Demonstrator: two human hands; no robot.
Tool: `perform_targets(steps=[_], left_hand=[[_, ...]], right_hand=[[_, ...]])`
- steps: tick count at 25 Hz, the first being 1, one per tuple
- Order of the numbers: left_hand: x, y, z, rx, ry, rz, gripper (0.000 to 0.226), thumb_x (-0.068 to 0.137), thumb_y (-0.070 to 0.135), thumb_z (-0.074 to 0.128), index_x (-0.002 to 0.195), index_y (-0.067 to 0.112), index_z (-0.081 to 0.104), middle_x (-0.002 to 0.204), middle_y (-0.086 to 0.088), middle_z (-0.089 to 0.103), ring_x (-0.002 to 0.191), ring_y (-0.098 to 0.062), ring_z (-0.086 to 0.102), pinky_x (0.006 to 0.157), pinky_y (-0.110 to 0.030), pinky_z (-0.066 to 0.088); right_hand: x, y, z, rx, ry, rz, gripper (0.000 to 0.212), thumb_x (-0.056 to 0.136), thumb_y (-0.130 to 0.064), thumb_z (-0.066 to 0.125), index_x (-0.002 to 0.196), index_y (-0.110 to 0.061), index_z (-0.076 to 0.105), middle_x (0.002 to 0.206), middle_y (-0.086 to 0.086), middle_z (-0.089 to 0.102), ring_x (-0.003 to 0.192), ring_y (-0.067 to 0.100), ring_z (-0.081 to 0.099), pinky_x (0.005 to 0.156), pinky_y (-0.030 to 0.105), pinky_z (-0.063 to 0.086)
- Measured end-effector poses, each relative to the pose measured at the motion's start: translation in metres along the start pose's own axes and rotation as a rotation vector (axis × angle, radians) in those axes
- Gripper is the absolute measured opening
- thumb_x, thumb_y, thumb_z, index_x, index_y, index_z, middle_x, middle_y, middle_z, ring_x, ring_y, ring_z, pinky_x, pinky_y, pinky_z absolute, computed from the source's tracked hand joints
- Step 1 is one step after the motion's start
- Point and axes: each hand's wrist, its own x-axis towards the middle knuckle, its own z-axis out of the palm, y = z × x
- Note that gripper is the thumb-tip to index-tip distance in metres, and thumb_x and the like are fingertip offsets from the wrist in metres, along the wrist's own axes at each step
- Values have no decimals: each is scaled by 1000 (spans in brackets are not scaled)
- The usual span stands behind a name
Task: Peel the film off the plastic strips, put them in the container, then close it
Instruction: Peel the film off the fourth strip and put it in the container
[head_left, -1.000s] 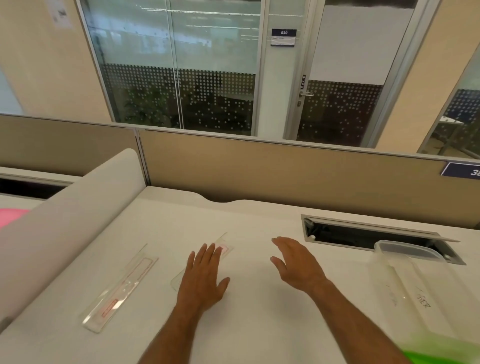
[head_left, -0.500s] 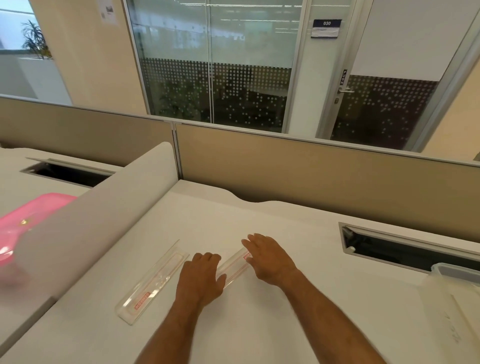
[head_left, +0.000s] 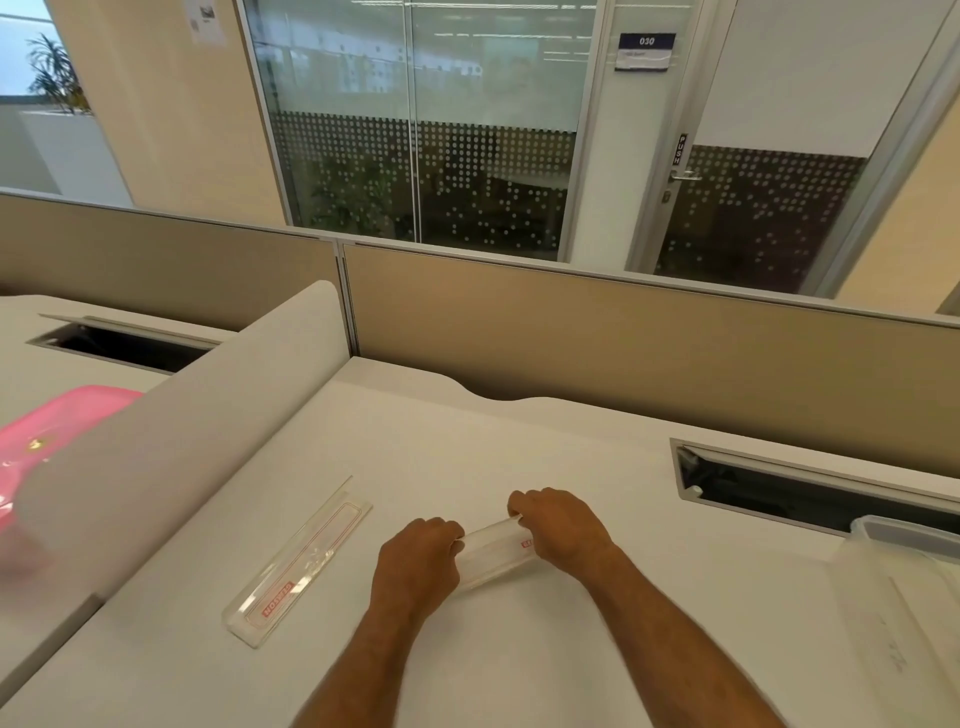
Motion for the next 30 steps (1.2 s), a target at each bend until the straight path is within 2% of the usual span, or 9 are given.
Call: perform_targets(steps=[3, 5, 7, 9, 14, 16, 19, 23, 30], left_hand=[[2, 11, -2, -181, -44, -46, 17, 95, 26, 56, 102, 27, 71, 99, 11, 72, 95, -14, 62, 73, -26, 42], [4, 19, -6, -315, -92, -97, 15, 92, 22, 61, 97, 25, 75, 94, 12, 74, 91, -12, 65, 76, -24, 45], [7, 27, -12, -422, -145, -144, 14, 90, 18, 65, 94, 24, 77, 90, 11, 75, 86, -10, 67, 78, -24, 49], [10, 34, -18, -502, -184, -153, 14, 88, 14, 66, 92, 21, 78, 84, 9, 75, 83, -8, 68, 79, -23, 51], [8, 49, -32, -804, -260, -221, 7, 85, 11, 71, 87, 14, 78, 76, -1, 76, 64, -10, 65, 64, -22, 52], [6, 56, -40, -1016, -227, -296, 8, 86, 19, 73, 84, 14, 79, 79, -4, 78, 69, -16, 68, 64, -23, 52], [2, 64, -48, -1227, -190, -341, 29, 89, 38, 68, 85, 13, 80, 91, -7, 77, 86, -21, 69, 72, -30, 53], [-4, 79, -53, -1304, -170, -319, 47, 91, 52, 57, 87, 11, 79, 89, -14, 76, 86, -26, 70, 66, -30, 56], [-5, 98, -63, -1376, -122, -339, 46, 89, 54, 60, 85, 12, 78, 82, -11, 76, 84, -26, 70, 63, -31, 57]], right_hand=[[-20, 10, -8, 77, -25, 34, 26, 93, -14, 54, 117, -24, 54, 112, -1, 66, 98, 20, 57, 80, 31, 44], [-37, 19, -14, 169, -34, 62, 31, 94, -35, 53, 124, -28, 52, 119, -4, 63, 106, 17, 55, 90, 30, 45], [-57, 29, -23, 257, -84, 60, 62, 81, -66, 53, 134, -35, 45, 130, -11, 56, 117, 12, 48, 100, 28, 39], [-73, 37, -34, 262, -110, 16, 84, 68, -76, 57, 140, -35, 40, 138, -14, 47, 124, 8, 41, 107, 28, 34], [-95, 48, -58, 357, 33, 74, 66, 70, -54, 74, 130, -29, 58, 116, -14, 48, 105, 6, 50, 94, 24, 46], [-105, 50, -65, 470, 79, 155, 63, 66, -53, 80, 123, -31, 64, 111, -17, 54, 99, 2, 56, 89, 22, 50], [-118, 52, -71, 697, 169, 298, 58, 63, -45, 85, 117, -31, 68, 104, -16, 64, 93, 2, 63, 82, 20, 57], [-129, 51, -83, 921, 269, 421, 53, 57, -40, 89, 106, -32, 69, 94, -6, 70, 84, 9, 69, 67, 18, 57], [-144, 51, -106, 955, 352, 425, 46, 60, -47, 89, 100, -34, 70, 94, 2, 71, 85, 17, 71, 73, 30, 61]])
